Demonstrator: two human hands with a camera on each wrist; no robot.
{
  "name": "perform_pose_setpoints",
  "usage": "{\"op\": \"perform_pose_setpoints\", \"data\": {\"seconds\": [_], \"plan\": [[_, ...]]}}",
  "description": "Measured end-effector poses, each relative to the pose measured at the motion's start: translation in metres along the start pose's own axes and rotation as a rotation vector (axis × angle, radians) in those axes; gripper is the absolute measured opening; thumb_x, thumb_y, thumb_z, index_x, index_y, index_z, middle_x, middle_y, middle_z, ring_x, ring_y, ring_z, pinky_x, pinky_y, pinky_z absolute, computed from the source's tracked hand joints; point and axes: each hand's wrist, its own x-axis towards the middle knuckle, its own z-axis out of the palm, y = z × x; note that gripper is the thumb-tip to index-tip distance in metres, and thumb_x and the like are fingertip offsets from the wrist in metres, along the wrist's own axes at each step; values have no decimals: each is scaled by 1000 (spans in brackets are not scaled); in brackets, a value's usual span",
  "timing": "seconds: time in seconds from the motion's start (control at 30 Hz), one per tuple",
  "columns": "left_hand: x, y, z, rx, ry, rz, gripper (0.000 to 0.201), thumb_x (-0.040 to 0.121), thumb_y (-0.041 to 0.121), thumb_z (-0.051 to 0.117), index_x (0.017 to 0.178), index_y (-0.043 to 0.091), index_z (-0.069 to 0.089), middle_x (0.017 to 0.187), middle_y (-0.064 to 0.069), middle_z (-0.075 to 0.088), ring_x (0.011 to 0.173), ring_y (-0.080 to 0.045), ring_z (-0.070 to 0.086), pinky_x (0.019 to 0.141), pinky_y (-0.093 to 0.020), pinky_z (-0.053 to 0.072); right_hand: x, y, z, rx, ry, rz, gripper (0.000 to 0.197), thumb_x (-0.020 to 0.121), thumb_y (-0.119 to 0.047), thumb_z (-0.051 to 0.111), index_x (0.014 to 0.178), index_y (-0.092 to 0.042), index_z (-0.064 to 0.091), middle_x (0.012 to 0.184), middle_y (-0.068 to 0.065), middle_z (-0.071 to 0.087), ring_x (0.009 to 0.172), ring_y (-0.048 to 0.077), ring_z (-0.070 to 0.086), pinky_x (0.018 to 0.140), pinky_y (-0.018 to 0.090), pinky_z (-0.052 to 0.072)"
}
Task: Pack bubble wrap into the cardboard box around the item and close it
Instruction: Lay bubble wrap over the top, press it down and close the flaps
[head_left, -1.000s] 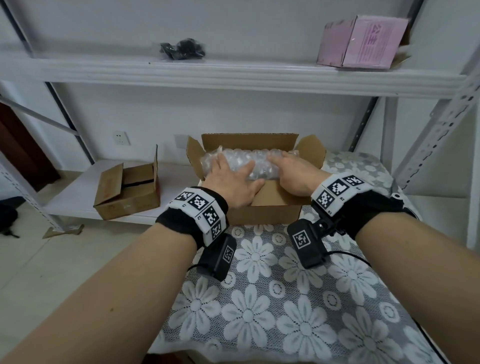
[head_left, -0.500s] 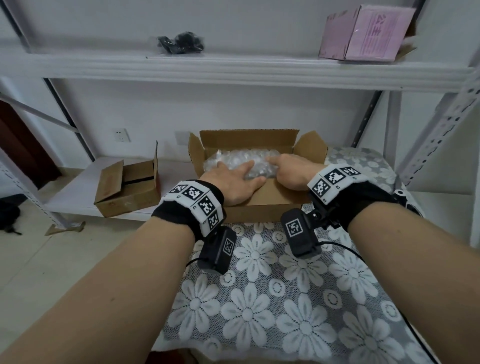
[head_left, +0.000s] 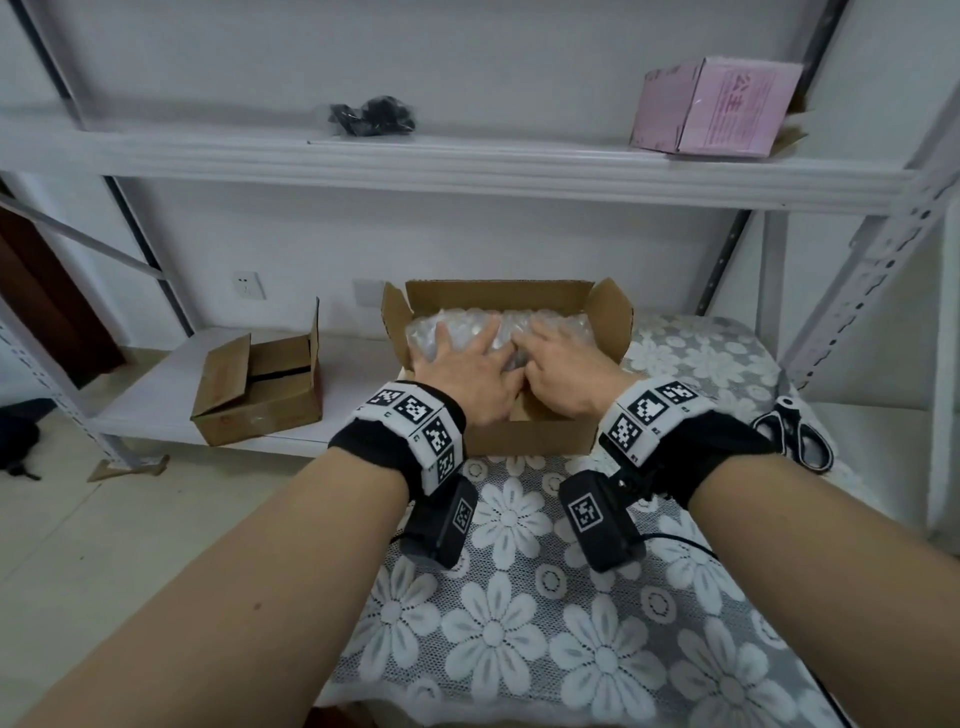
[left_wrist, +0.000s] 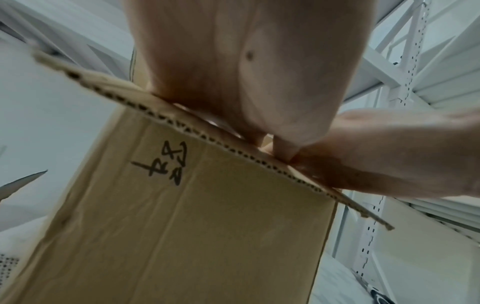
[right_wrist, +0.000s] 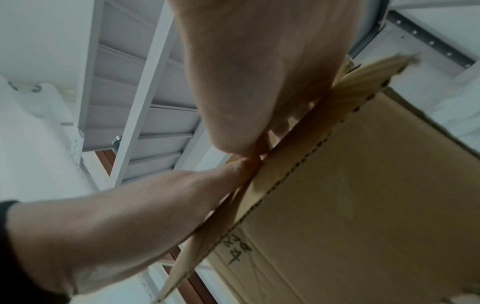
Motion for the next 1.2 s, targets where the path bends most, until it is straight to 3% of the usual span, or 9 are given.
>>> {"op": "perform_pose_setpoints", "data": {"seconds": [0.13, 0.27, 0.43, 0.67, 0.77, 0.87, 0.93, 1.07, 1.2], "plan": [[8, -4, -2, -28, -84, 2, 55, 98, 46, 17, 151, 39, 6, 159, 14, -14, 145, -41, -8, 112, -66, 4, 7, -1, -4, 59, -95, 10, 45, 98, -25, 26, 137, -15, 47, 152, 16, 30, 139, 34, 28, 116, 44, 19], [11, -9, -2, -90, -104, 29, 55, 97, 44, 18, 151, 38, 9, 160, 12, -9, 145, -40, -7, 114, -62, 7, 12, -3, -4, 55, -106, 26, 46, 94, -29, 25, 122, -16, 60, 141, 19, 44, 118, 33, 51, 102, 45, 39], [5, -9, 2, -73, -89, 36, 54, 97, 45, 19, 151, 40, 9, 160, 13, -10, 145, -40, -7, 115, -61, 8, 3, -5, -5, 56, -118, 30, 46, 95, -31, 25, 126, -16, 57, 146, 20, 35, 122, 36, 48, 103, 45, 37], [14, -13, 2, -99, -146, 87, 68, 85, 54, 11, 151, 38, 10, 160, 5, -10, 147, -35, -3, 117, -56, 4, 3, -3, -10, 14, -140, 74, 46, 94, -34, 28, 114, -13, 64, 137, 17, 51, 120, 30, 51, 100, 41, 40], [10, -12, 3, -97, -119, 62, 59, 93, 56, 14, 150, 40, 10, 160, 11, -9, 146, -40, -3, 117, -57, 8, 5, -4, -11, 48, -134, 80, 44, 95, -30, 29, 123, -13, 57, 139, 14, 48, 123, 29, 48, 99, 41, 38], [7, -10, 0, -95, -104, 42, 56, 97, 53, 15, 151, 39, 7, 160, 12, -11, 145, -42, -5, 117, -58, 7, 7, -6, -6, 82, -114, 106, 52, 96, -28, 29, 147, -15, 26, 156, 8, 24, 134, 32, 38, 107, 43, 34], [5, -11, 0, -84, -101, 49, 56, 98, 51, 15, 151, 37, 6, 160, 10, -12, 145, -42, -6, 117, -58, 6, 8, -8, -2, 67, -100, 123, 58, 95, -29, 29, 150, -20, 14, 159, 6, 14, 136, 33, 36, 108, 45, 33], [2, -13, 0, -87, -93, 85, 59, 96, 58, 17, 151, 40, 8, 160, 11, -10, 145, -41, -4, 117, -55, 5, 10, -7, -7, 12, -136, 130, 57, 97, -28, 29, 151, -16, 17, 160, 8, 15, 142, 28, 26, 114, 44, 25], [6, -20, -2, -106, -76, 70, 61, 93, 63, 23, 150, 43, 10, 160, 15, -7, 146, -37, 0, 116, -53, 6, 11, -9, -2, 13, -135, 142, 57, 98, -31, 25, 152, -19, 12, 161, 4, 3, 145, 31, 19, 115, 49, 21]]}}
